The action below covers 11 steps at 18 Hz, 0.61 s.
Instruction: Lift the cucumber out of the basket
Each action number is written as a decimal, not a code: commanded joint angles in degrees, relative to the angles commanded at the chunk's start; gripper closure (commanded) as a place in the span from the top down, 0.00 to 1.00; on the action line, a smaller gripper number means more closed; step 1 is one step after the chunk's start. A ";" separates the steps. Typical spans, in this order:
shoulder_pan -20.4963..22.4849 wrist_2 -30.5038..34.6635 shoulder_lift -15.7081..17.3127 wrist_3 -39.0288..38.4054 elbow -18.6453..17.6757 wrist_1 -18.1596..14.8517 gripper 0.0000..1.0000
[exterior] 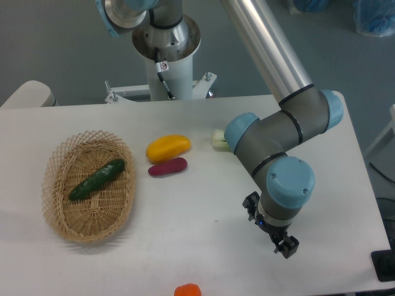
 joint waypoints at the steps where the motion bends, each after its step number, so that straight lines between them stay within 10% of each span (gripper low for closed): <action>1: 0.00 0.00 0.00 0.00 -0.09 0.09 1.00; 11: -1.05 -1.41 2.98 -1.14 -3.51 0.00 1.00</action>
